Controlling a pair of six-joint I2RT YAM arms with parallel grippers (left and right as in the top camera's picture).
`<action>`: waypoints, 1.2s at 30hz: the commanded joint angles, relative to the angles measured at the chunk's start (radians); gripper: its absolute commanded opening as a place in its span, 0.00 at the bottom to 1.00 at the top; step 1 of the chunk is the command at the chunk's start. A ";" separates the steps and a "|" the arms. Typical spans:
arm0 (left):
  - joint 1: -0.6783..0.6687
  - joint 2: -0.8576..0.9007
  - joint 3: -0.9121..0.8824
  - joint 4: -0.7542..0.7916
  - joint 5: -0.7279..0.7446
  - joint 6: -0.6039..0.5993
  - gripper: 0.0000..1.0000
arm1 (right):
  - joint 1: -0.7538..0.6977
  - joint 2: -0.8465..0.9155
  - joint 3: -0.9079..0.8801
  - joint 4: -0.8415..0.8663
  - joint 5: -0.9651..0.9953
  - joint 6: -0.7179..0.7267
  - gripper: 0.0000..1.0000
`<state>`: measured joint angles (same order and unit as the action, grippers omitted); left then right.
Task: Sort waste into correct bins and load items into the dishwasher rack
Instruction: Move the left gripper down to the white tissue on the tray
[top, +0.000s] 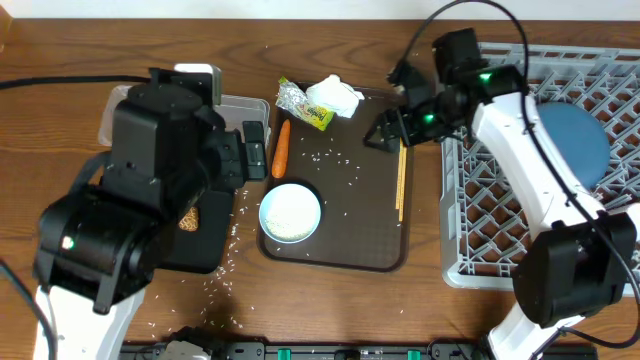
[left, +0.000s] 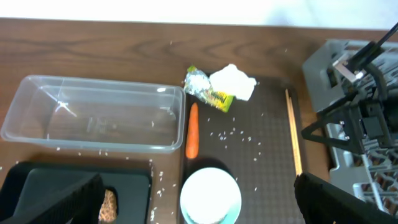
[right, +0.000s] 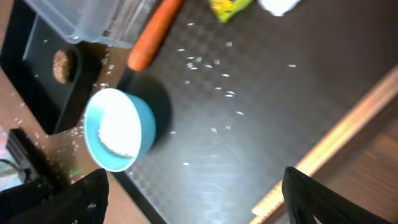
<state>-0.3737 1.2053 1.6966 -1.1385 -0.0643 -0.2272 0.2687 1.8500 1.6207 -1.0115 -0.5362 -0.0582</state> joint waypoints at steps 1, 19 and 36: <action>0.005 0.032 0.008 -0.021 -0.015 0.033 0.98 | 0.034 -0.029 0.019 0.032 0.089 0.115 0.84; 0.002 0.376 0.008 0.140 0.085 0.203 0.99 | -0.057 -0.214 0.023 0.128 0.266 0.318 0.72; -0.064 0.911 0.008 0.652 0.115 0.410 0.86 | -0.238 -0.512 0.021 -0.120 0.461 0.439 0.99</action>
<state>-0.4355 2.0636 1.6966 -0.5148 0.0395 0.1383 0.0391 1.3334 1.6367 -1.1183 -0.0956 0.3641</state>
